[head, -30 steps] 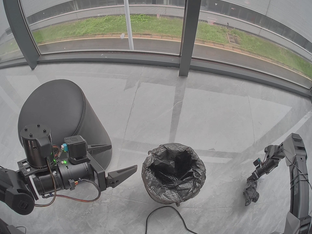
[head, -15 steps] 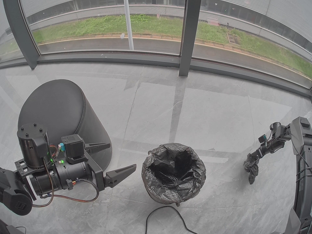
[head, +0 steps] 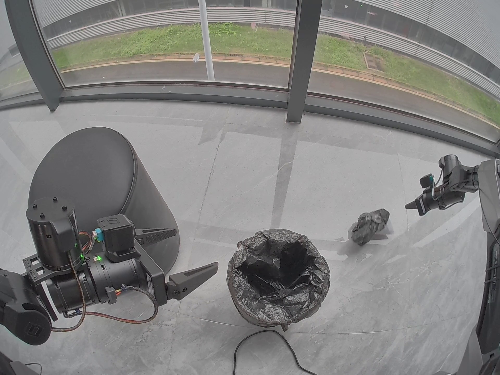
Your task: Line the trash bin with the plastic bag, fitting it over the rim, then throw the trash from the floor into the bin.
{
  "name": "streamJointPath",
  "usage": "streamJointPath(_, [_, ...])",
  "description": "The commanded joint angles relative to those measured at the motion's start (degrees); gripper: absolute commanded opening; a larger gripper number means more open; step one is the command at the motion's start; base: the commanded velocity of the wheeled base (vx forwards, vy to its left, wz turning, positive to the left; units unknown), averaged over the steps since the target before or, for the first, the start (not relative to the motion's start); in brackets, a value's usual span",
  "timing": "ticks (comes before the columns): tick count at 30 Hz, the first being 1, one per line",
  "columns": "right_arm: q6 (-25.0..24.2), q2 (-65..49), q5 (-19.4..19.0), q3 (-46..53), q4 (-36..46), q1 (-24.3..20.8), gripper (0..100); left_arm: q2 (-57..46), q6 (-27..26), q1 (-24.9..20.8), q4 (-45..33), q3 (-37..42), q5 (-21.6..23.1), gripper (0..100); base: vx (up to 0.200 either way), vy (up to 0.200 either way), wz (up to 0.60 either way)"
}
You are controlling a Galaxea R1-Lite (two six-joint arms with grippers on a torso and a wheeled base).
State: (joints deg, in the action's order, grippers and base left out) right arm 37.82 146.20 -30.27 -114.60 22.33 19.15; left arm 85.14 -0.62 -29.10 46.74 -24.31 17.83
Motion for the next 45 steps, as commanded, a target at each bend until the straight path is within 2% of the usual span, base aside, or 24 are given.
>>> streamJointPath(1, [-2.4, -8.6, -1.0, 0.0, 0.1, -2.9, 0, 0.2, -0.2, -0.1, 0.0, 0.0, 0.0, 100, 0.0, 0.0, 0.0])
streamJointPath(5, [-2.8, -10.0, -1.5, 0.0, 0.9, -4.1, 0, 0.4, -0.9, -0.2, 0.0, 0.0, 0.0, 100, 0.0, 0.0, 0.0])
streamJointPath(8, [-2.7, -7.7, -1.5, 0.0, 5.1, -4.6, 0, 0.5, -1.3, -0.3, 0.0, 0.0, 0.0, 100, 0.0, 0.0, 0.0])
streamJointPath(9, [-2.8, -6.8, -1.5, 0.0, 6.2, -4.7, 100, 0.5, -1.3, -0.3, 0.0, 0.0, 0.0, 100, 0.0, 0.0, 0.0])
streamJointPath(13, [-3.1, 0.2, -0.9, 0.0, 4.0, -6.9, 100, 0.3, -1.3, -0.3, 0.0, 0.0, 0.0, 100, 0.0, 0.0, 0.0])
streamJointPath(15, [-2.9, 4.5, -0.9, 0.0, -1.7, -7.0, 100, 0.1, -1.2, -0.2, 0.0, 0.2, 0.0, 100, 0.0, 0.0, 0.0])
streamJointPath(19, [-2.9, 13.1, -0.8, 0.0, -18.4, -7.1, 100, -0.6, -1.2, 0.3, 0.0, 0.8, -0.1, 100, 0.0, 0.0, 0.0])
streamJointPath(22, [-2.9, 16.7, -0.8, 0.0, -25.5, -7.5, 100, -1.4, -1.2, 0.4, 0.0, 1.8, -0.1, 100, 0.0, 0.0, 0.0])
streamJointPath(30, [-2.4, 22.2, -0.7, 0.0, -36.1, -8.1, 100, -2.6, -1.2, 1.7, 0.0, 3.1, -0.1, 100, 0.0, 0.0, 0.0])
streamJointPath(35, [-2.2, 23.8, -0.8, 0.0, -37.1, -9.0, 100, -3.0, -1.2, 2.1, 0.0, 3.3, -0.1, 100, 0.0, 0.0, 0.0])
streamJointPath(40, [-1.9, 28.4, -1.0, 0.0, -44.0, -10.5, 100, -4.2, -1.2, 2.6, 0.0, 5.3, 0.0, 100, 0.0, 0.0, 0.0])
streamJointPath(45, [-1.3, 30.0, -1.0, 0.0, -45.6, -11.2, 100, -5.1, -1.2, 3.3, 0.0, 6.4, 0.0, 100, 0.0, 0.0, 0.0])
